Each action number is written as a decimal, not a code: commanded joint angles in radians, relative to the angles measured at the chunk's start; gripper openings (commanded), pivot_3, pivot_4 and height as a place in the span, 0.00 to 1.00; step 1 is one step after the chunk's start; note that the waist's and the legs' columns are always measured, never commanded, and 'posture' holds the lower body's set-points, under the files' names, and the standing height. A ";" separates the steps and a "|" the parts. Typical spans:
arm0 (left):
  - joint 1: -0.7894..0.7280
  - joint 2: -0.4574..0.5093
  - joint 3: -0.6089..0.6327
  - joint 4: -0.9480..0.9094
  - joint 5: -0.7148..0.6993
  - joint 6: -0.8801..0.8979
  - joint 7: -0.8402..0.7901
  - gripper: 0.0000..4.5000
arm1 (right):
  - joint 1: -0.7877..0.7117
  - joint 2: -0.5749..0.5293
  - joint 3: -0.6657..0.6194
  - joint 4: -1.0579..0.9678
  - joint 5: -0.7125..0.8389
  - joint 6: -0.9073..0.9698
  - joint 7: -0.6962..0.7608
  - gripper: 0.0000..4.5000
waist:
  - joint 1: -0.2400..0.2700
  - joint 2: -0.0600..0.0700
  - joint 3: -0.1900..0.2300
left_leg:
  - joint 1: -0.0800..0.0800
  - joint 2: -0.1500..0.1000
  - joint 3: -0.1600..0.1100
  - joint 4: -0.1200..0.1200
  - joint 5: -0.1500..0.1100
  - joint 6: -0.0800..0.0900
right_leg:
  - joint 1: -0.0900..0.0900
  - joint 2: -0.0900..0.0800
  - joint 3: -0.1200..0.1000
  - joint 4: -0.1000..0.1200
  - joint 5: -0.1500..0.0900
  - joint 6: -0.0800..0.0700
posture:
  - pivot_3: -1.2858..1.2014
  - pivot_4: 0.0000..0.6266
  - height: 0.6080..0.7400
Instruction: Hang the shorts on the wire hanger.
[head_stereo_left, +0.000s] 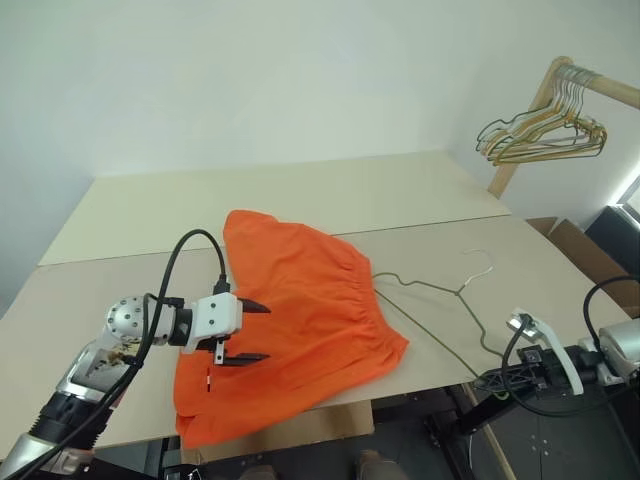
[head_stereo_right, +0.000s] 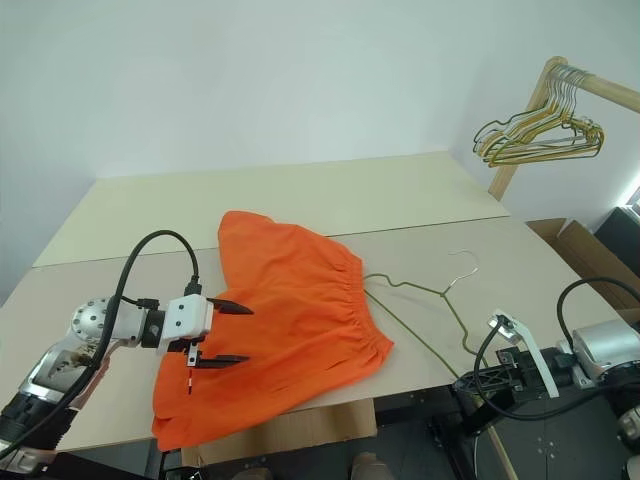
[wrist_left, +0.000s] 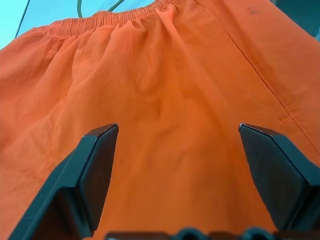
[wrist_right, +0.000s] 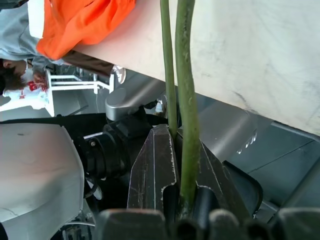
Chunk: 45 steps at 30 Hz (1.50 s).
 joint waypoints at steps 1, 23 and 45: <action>0.003 0.008 0.025 -0.038 -0.009 -0.009 0.009 0.93 | -0.006 -0.038 0.008 -0.043 0.056 -0.032 0.064 0.00 | 0.000 0.000 0.000 | 0.000 0.000 0.000 0.000 0.000 0.000 | 0.000 0.000 0.000 0.000 0.000 0.000 | 0.51 0.00 1.00; 0.004 -0.005 -0.004 -0.053 0.041 0.003 0.049 0.93 | -0.253 0.158 0.130 0.181 -0.090 -0.090 0.064 0.00 | 0.023 0.000 0.000 | 0.000 0.000 0.000 0.000 0.000 0.001 | 0.000 0.000 0.000 0.000 0.004 -0.007 | 0.52 0.00 1.00; 0.007 -0.031 -0.026 -0.052 0.080 0.001 0.076 0.93 | -0.448 0.351 0.149 0.457 -0.150 -0.078 0.064 0.00 | 0.024 0.000 0.000 | -0.001 0.000 0.000 0.002 -0.001 0.001 | 0.000 0.000 -0.001 0.002 0.005 -0.007 | 0.53 0.00 1.00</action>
